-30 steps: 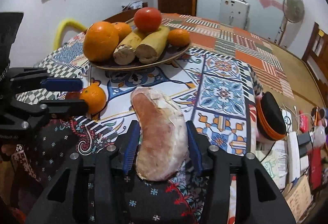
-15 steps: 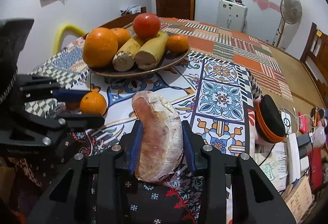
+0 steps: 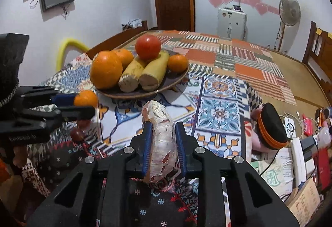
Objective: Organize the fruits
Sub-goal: 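Place tangerine on plate with left tool while right tool lays sweet potato there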
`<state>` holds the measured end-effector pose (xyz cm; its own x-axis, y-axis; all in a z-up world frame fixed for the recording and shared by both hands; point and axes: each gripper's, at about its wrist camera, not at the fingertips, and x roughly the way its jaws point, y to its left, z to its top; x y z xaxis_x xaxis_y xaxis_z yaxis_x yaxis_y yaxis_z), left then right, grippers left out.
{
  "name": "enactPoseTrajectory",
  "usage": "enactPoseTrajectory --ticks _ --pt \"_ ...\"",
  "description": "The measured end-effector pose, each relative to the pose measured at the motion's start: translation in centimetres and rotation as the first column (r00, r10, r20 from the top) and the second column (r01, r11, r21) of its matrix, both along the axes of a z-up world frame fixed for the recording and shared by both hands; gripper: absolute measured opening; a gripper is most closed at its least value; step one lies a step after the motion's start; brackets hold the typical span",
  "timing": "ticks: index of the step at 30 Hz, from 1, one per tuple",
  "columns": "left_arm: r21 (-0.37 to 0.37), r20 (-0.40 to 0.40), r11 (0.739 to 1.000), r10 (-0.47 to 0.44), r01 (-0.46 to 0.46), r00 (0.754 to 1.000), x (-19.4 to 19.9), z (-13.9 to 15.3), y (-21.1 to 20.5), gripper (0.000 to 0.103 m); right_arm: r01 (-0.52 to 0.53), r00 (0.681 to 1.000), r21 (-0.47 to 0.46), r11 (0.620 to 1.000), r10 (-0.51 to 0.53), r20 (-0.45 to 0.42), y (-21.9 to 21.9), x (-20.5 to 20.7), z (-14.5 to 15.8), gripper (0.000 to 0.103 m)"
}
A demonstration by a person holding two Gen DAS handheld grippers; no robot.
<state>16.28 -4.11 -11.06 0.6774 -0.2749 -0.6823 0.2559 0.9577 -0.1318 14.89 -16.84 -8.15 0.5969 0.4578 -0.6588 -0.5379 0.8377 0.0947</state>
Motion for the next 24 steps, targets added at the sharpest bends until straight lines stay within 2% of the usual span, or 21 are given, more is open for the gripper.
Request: enactPoseTrajectory --ticks 6,13,24 --pt "-0.003 0.076 0.999 0.052 -0.052 0.996 -0.4 3.1 2.4 0.034 0.000 0.999 0.034 0.999 -0.002 0.043 0.4 0.5 1.7 0.020" --pt "-0.015 0.104 0.996 0.088 -0.087 0.991 1.2 5.1 4.1 0.034 0.002 0.997 0.078 0.997 -0.008 0.080 1.4 1.5 3.0 0.020" --pt "0.015 0.098 0.997 0.080 -0.082 0.992 5.1 5.2 3.7 0.034 -0.008 0.992 0.111 0.994 -0.006 0.123 3.5 3.7 4.2 0.020"
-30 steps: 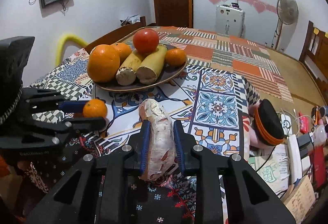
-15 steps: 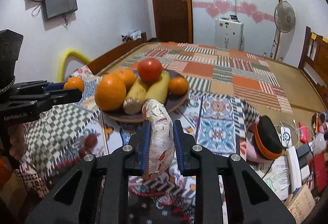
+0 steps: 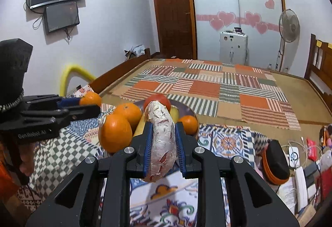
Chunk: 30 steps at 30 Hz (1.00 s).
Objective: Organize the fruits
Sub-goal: 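Place tangerine on plate with left tool while right tool lays sweet potato there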
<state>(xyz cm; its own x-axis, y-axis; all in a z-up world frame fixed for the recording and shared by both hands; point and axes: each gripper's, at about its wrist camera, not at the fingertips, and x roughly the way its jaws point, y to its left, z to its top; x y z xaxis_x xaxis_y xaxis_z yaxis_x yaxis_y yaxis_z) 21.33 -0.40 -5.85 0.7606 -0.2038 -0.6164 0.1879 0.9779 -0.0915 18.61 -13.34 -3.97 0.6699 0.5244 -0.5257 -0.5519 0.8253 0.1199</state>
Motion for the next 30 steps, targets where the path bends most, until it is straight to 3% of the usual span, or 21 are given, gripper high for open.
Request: enactPoseTrajectory --ticks 12,30 --pt "0.013 -0.068 1.000 0.000 0.000 0.998 4.1 -2.0 0.2 0.034 -0.051 0.998 -0.045 0.998 0.053 0.032 2.8 1.6 -0.3 0.020" --pt "0.002 -0.069 1.000 -0.016 0.016 0.997 5.0 -3.1 0.2 0.034 -0.107 0.994 -0.100 0.989 0.107 -0.012 4.5 2.7 -1.2 0.020"
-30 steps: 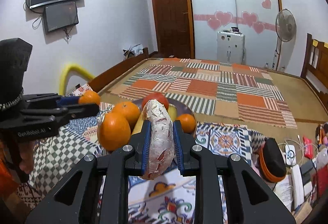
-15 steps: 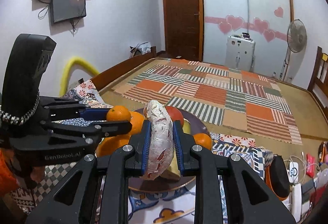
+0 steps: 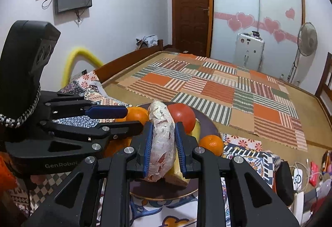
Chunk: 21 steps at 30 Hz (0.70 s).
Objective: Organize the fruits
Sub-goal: 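Place tangerine on plate with left tool while right tool lays sweet potato there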
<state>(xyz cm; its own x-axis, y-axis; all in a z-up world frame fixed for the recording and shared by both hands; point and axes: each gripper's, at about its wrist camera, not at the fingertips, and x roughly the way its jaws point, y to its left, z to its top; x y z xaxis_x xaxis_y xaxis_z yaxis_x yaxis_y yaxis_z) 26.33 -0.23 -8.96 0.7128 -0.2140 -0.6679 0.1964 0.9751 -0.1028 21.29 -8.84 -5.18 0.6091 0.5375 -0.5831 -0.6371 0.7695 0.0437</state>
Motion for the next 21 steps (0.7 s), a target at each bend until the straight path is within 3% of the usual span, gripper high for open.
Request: enactPoseTrajectory --ticks 10,21 --pt "-0.006 0.011 1.000 0.013 -0.012 1.000 -0.9 0.5 0.4 0.034 0.027 1.000 -0.003 1.000 -0.027 0.002 -0.2 -0.2 0.3 0.021" --pt "-0.004 0.066 0.999 0.038 -0.038 0.997 -4.8 2.7 1.3 0.035 0.056 0.998 0.026 0.998 -0.057 0.012 -1.6 -2.8 2.1 0.024"
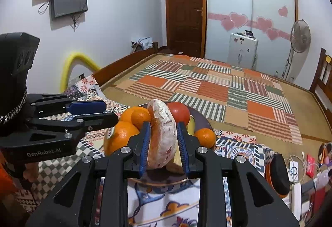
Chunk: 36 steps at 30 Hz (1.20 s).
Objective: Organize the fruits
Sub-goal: 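Place tangerine on plate with left tool while right tool lays sweet potato there, then grasp a small red date with the left tool while right tool grasps another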
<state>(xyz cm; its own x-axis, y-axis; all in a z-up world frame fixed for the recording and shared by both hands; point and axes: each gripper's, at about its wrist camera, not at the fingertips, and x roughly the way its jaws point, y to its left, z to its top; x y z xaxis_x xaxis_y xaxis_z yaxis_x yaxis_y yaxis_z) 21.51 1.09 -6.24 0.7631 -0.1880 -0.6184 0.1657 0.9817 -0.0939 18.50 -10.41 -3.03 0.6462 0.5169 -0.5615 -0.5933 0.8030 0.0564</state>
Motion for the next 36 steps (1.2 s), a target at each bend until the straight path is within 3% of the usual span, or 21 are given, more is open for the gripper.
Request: enactPoseTrajectory --ticks 7,13,15,19,29,36 --pt "-0.009 0.034 1.000 0.010 -0.010 0.999 -3.8 1.6 0.2 0.037 0.017 1.000 0.033 0.999 -0.017 0.007 -0.7 -2.5 0.8 0.028" --pt "-0.024 0.053 0.999 0.032 -0.031 0.998 -7.1 2.3 0.2 0.045 0.013 1.000 0.047 0.999 -0.014 0.004 -0.9 -4.9 0.6 0.030" --pt "-0.027 0.052 0.999 0.039 -0.037 0.998 -8.1 2.2 0.2 0.047 0.017 1.000 0.046 0.999 -0.018 0.005 -0.9 -5.7 0.3 0.037" --pt "-0.022 0.053 0.998 0.060 -0.059 0.997 -10.2 1.9 0.6 0.056 0.022 1.000 0.043 0.999 -0.022 -0.010 -1.0 -6.9 -0.8 0.040" --pt "-0.016 -0.034 0.995 0.095 -0.095 0.995 -12.4 -2.1 2.0 0.058 -0.017 0.990 -0.020 1.000 0.014 -0.140 1.4 -7.8 -6.7 0.040" --pt "-0.021 -0.075 0.995 0.098 -0.100 0.992 -12.9 -4.5 2.8 0.058 -0.034 0.981 -0.054 0.998 0.023 -0.191 3.0 -7.2 -9.1 0.040"
